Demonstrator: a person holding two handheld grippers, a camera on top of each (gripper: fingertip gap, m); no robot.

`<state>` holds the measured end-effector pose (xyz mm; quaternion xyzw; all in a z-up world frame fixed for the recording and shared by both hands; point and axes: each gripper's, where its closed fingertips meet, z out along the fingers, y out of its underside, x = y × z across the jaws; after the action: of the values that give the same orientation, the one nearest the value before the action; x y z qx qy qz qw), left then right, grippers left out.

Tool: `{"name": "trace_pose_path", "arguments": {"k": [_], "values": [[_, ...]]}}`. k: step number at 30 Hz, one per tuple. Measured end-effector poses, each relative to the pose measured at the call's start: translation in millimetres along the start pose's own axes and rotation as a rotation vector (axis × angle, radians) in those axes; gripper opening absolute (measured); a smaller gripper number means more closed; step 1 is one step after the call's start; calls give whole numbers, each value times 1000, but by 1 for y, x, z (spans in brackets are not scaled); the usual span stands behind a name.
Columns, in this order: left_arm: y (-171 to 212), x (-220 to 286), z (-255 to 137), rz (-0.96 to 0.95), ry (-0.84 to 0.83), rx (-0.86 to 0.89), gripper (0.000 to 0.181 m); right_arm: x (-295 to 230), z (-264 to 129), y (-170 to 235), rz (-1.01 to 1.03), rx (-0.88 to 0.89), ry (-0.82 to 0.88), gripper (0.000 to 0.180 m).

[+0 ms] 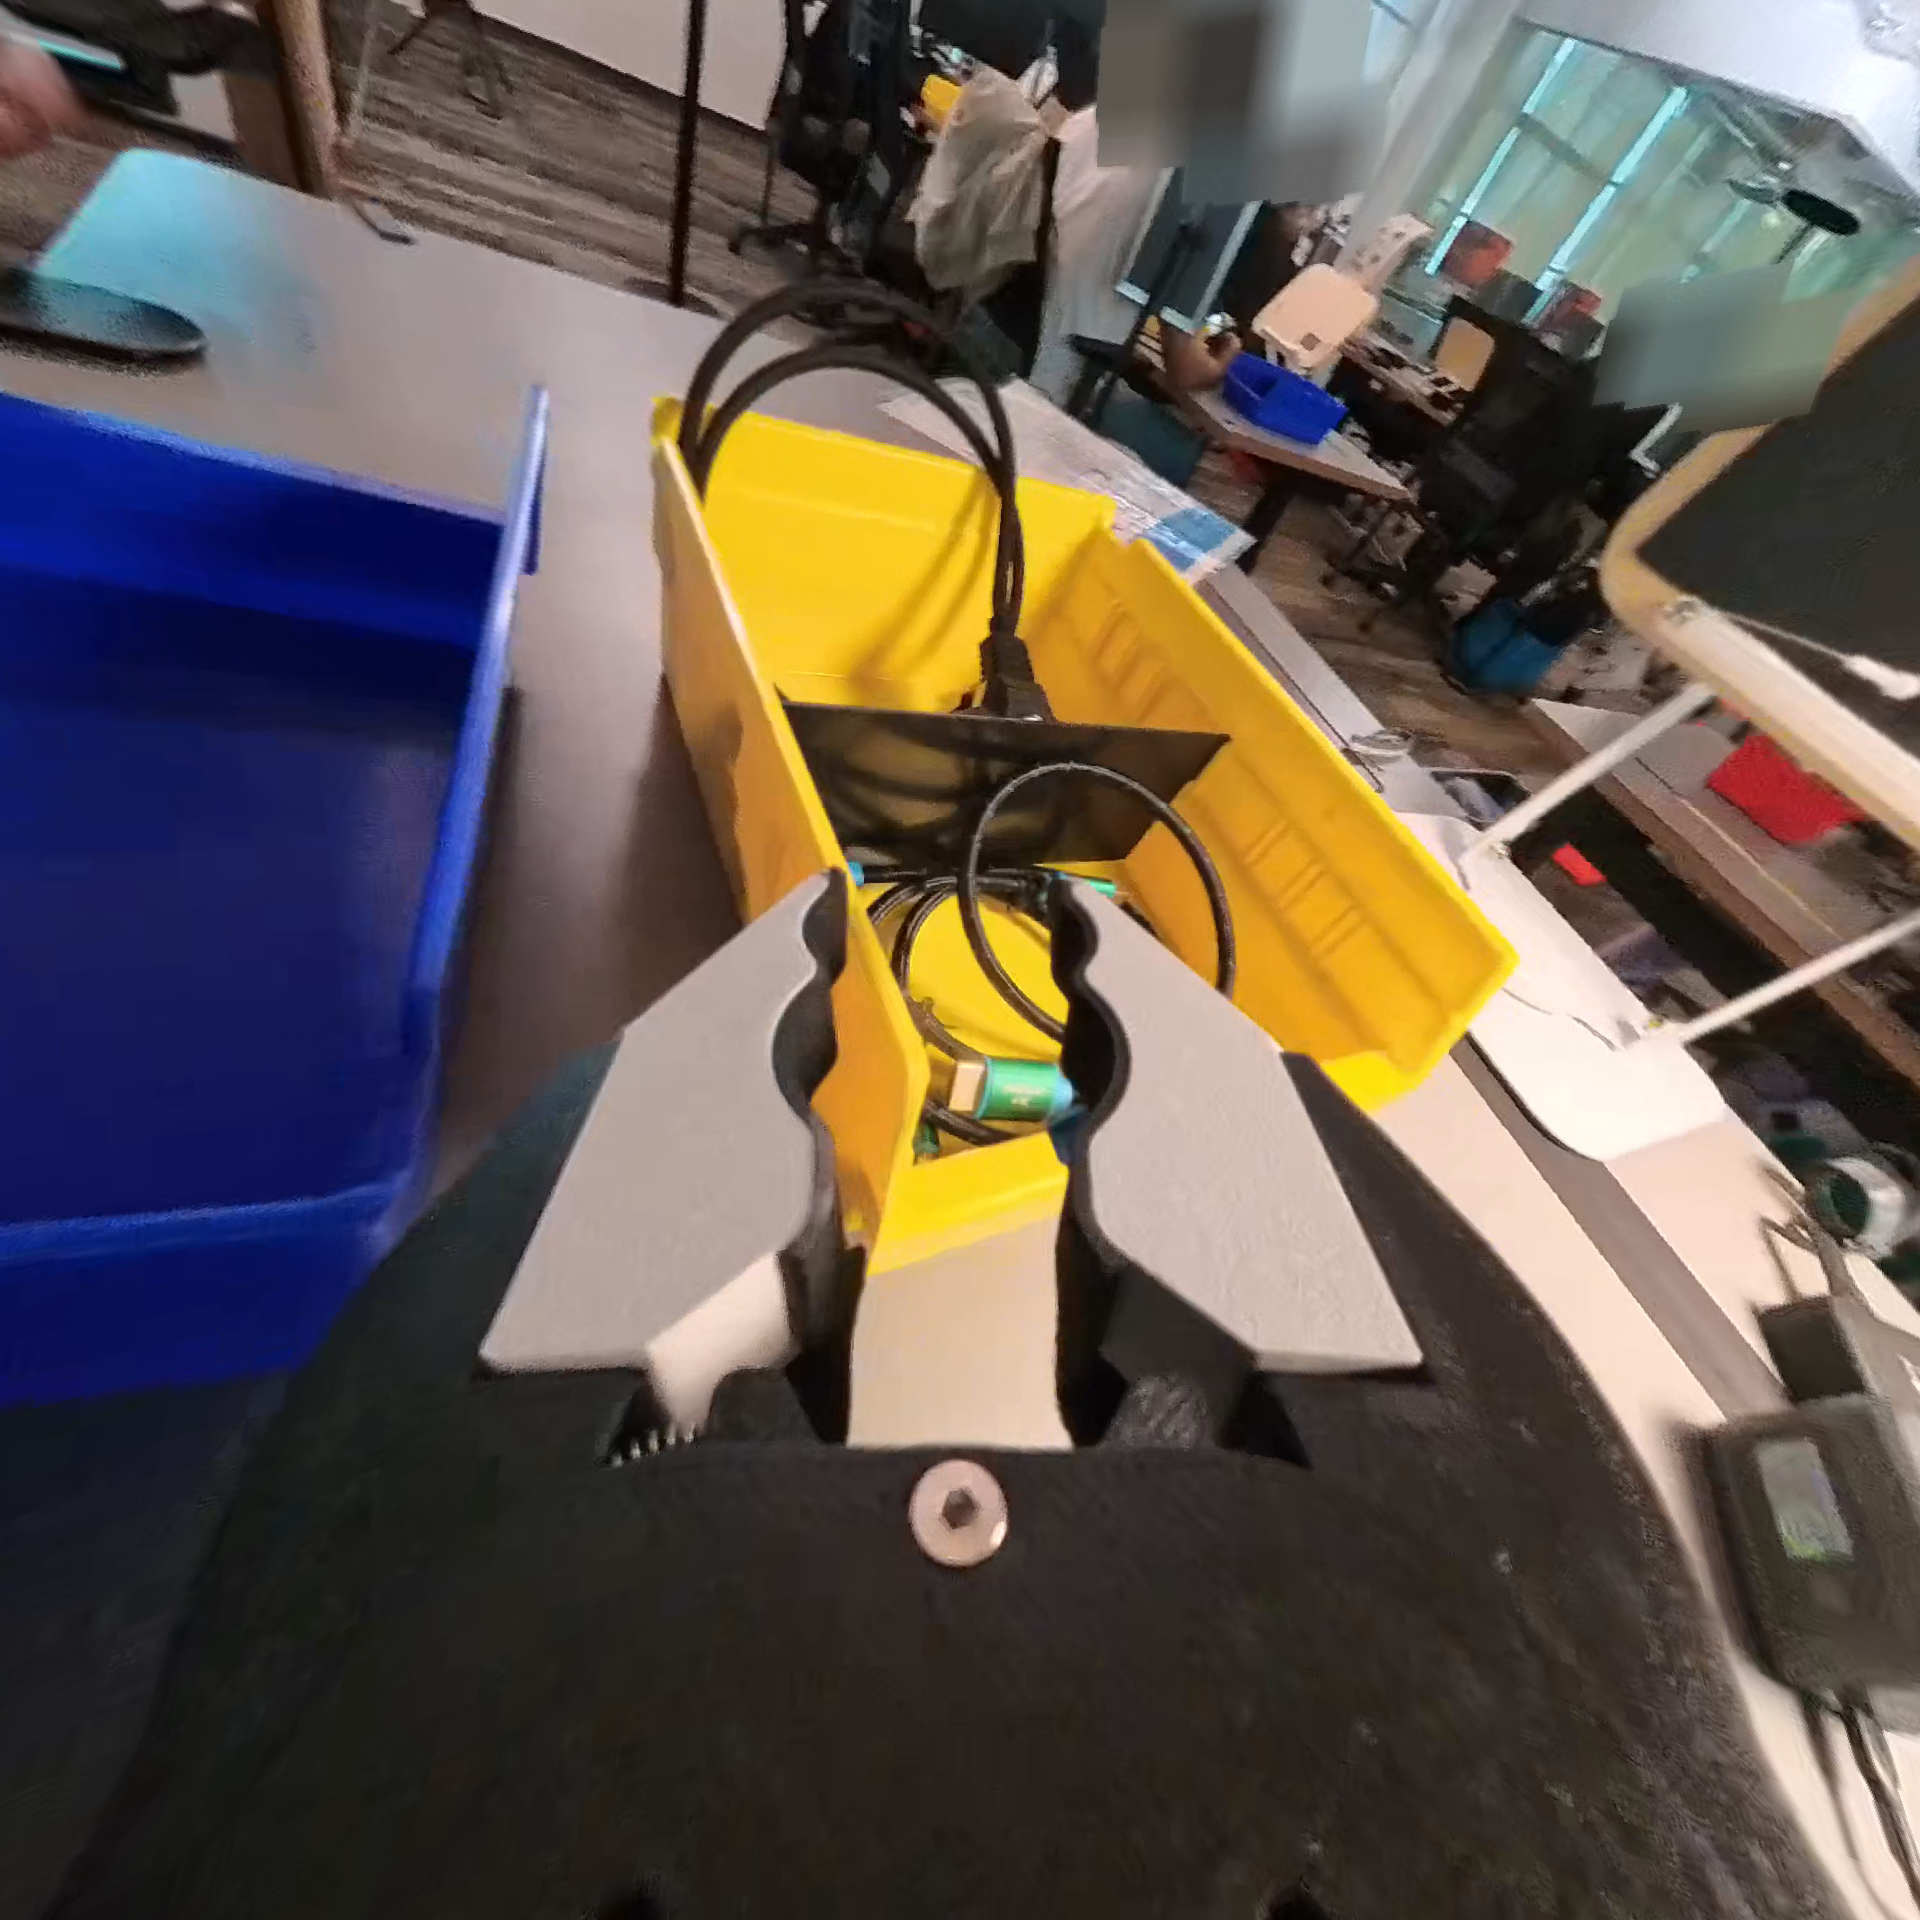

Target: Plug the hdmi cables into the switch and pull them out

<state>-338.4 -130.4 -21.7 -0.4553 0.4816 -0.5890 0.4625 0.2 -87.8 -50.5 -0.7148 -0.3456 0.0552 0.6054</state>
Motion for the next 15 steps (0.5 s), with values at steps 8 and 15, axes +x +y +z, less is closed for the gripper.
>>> {"name": "trace_pose_path", "arguments": {"k": [8,15], "values": [[12,-162,54,-308,-448,-190,52,-42,-65,3,484,-47,109,70],[60,-187,104,-388,-382,-430,27,-120,-74,24,619,-211,44,75]]}}
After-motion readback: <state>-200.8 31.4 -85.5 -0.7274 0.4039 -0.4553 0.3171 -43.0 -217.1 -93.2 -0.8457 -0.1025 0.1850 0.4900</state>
